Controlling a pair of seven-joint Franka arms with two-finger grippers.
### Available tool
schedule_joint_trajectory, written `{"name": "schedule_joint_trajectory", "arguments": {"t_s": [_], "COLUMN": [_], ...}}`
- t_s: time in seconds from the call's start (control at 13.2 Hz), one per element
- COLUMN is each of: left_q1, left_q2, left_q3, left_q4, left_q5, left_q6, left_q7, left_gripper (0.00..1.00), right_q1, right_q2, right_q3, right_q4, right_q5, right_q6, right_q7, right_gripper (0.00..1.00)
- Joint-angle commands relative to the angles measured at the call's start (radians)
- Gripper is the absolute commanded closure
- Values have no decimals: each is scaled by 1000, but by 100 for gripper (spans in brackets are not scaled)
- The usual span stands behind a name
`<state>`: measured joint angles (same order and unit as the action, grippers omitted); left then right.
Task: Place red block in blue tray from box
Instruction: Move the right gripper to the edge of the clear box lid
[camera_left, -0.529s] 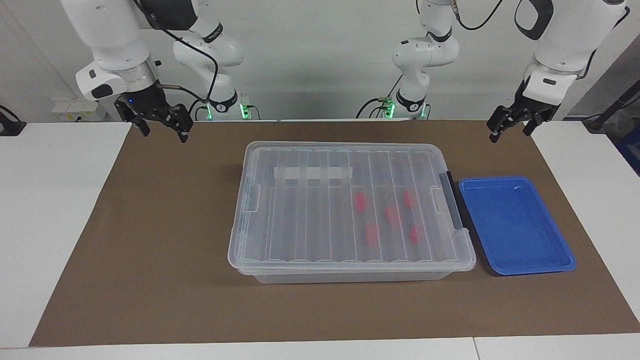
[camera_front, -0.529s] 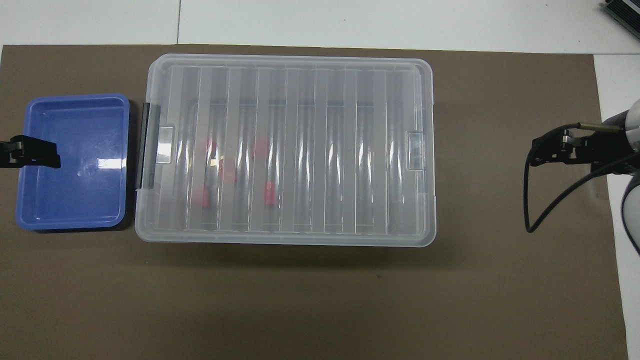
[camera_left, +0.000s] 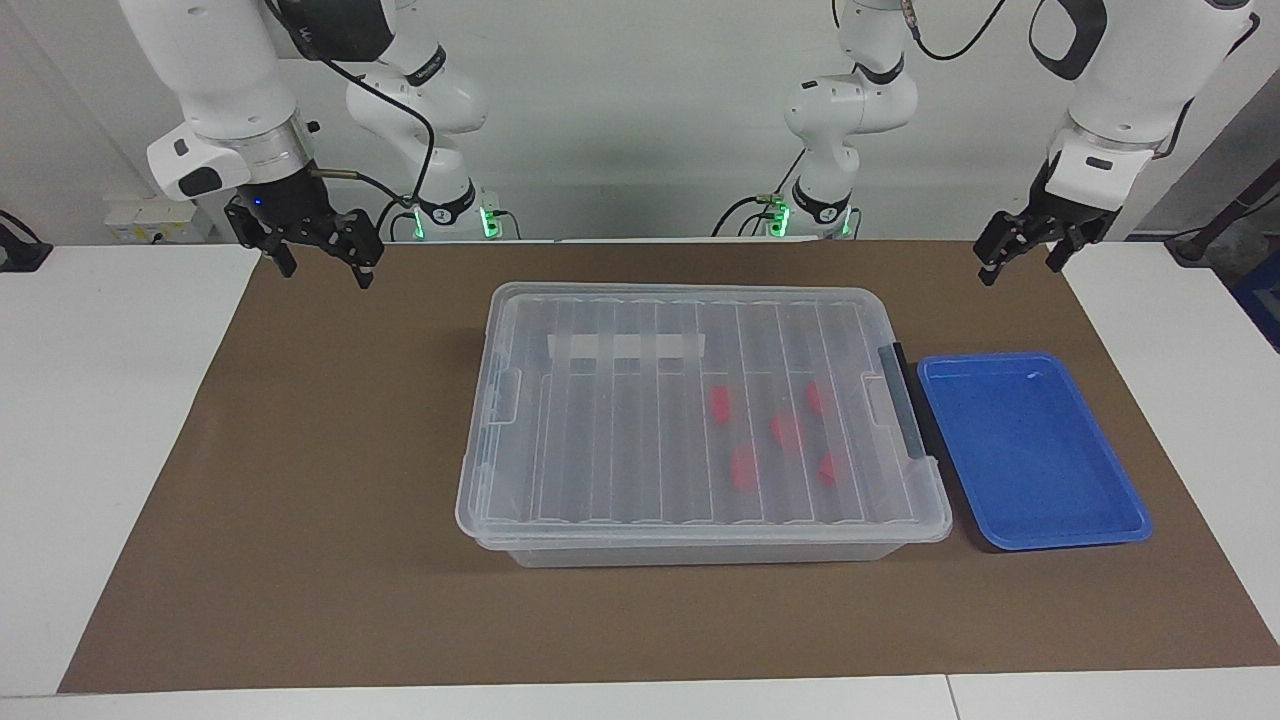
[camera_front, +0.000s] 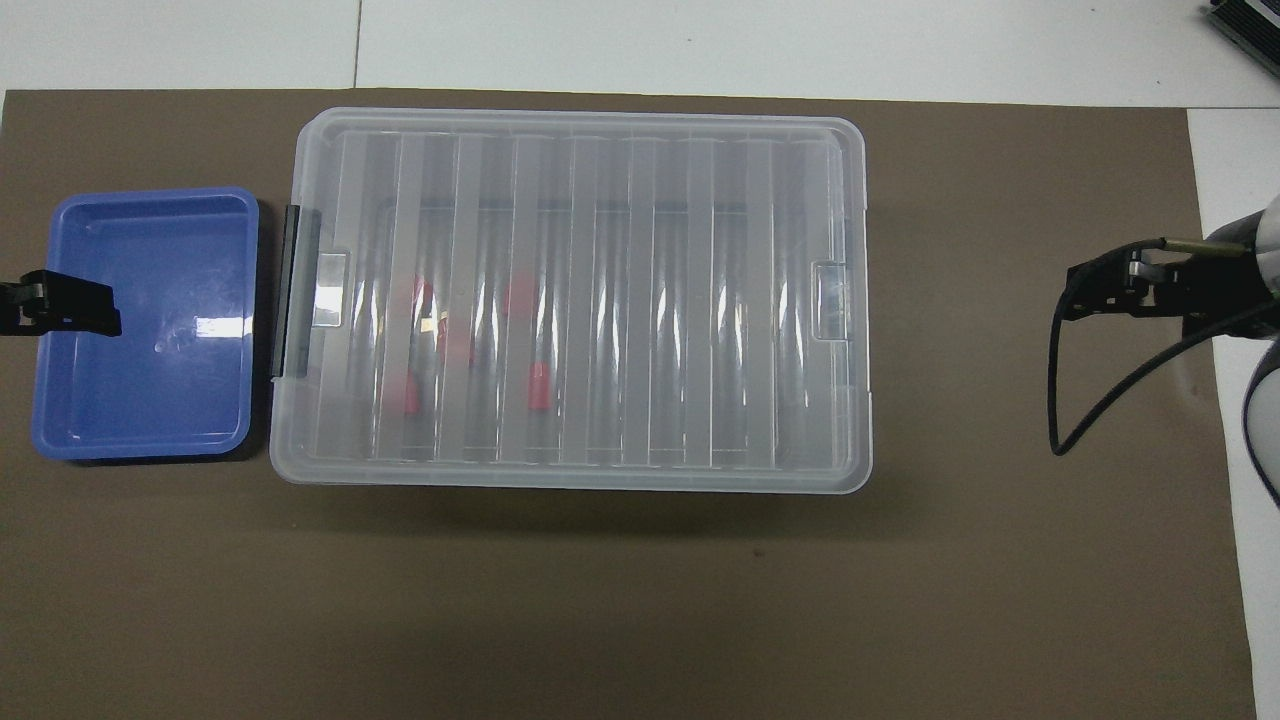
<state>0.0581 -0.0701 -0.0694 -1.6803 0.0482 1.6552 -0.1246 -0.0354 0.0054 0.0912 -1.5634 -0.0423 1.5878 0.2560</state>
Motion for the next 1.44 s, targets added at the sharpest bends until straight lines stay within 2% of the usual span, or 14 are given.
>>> {"name": "schedule_joint_trajectory", "arguments": {"t_s": [0.0,0.38,0.83,0.98,1.36], "left_q1": [11,11,9,11,11], "left_q2": [-30,-30,-30,-30,-30], "left_q3": [-1,-1,-1,-1,-1], "left_q4": [-35,-35,-35,-35,-35], "left_q5": [-8,-8,-10,-10,-10], "left_q6": [20,21,20,21,21], "left_q7": [11,10,11,10,10], "left_gripper": [0,0,0,0,0], "right_q1": [-8,32,132,170,202], "right_q2": [-27,33,129,134,99], "right_q3": [5,7,7,7,12], "right_q4": [-76,-127,-139,-145,-247], "right_q5": [4,4,4,4,2], "right_q6": [88,248,360,354,351], "right_q7": [-24,49,152,192,187], "right_gripper": [1,2,2,2,2]}}
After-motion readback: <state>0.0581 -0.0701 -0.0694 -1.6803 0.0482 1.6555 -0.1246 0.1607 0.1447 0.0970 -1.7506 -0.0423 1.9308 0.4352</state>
